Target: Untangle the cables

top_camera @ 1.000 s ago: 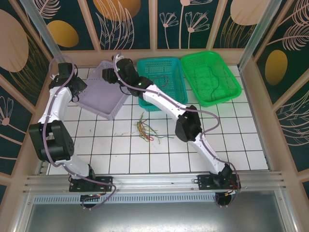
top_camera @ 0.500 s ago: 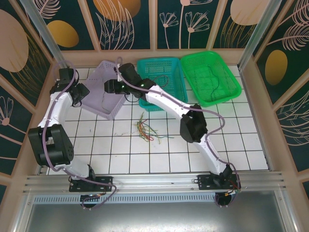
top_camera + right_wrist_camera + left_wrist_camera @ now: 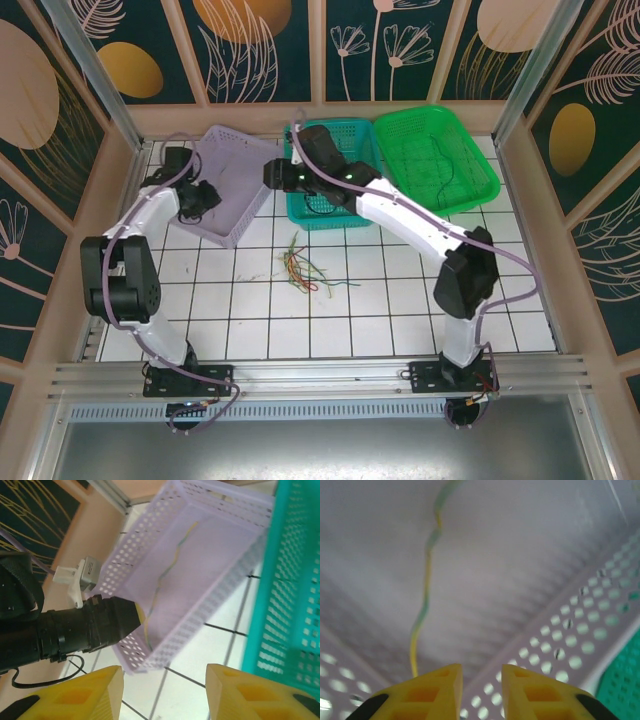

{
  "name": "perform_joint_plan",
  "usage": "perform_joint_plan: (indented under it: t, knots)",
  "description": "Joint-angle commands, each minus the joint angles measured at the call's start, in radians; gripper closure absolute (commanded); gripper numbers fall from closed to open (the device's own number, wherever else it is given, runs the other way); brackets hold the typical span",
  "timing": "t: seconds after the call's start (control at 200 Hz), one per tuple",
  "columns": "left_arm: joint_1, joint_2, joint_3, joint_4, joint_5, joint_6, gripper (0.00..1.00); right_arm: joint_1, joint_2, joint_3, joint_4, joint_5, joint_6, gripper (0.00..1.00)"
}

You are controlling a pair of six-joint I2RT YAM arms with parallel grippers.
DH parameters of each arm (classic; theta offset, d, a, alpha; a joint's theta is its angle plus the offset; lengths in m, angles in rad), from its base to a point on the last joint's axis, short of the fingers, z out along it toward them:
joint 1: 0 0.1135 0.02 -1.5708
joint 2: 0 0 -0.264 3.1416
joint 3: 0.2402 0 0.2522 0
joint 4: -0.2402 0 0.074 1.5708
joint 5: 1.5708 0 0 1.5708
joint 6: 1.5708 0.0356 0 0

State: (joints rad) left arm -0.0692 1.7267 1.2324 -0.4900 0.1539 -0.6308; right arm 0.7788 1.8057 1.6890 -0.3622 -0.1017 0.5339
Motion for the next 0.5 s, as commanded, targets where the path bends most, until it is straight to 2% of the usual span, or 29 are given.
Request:
perform_joint_plan:
  t: [0.0,0.17,0.495]
  knots:
    - [-0.048,-0.044,-0.053,0.033,0.046,-0.084,0.74,-0.02,-0.098,-0.08,0.033,0.03,0.014,0.53]
    - [-0.128,-0.03,-0.071,0.067,0.083,-0.145,0.78,-0.051,-0.188,-0.183,0.049,0.019,0.033,0.53]
    - [-0.221,0.008,-0.066,0.212,0.159,-0.31,0.81,-0.068,-0.263,-0.265,0.043,0.012,0.041,0.53]
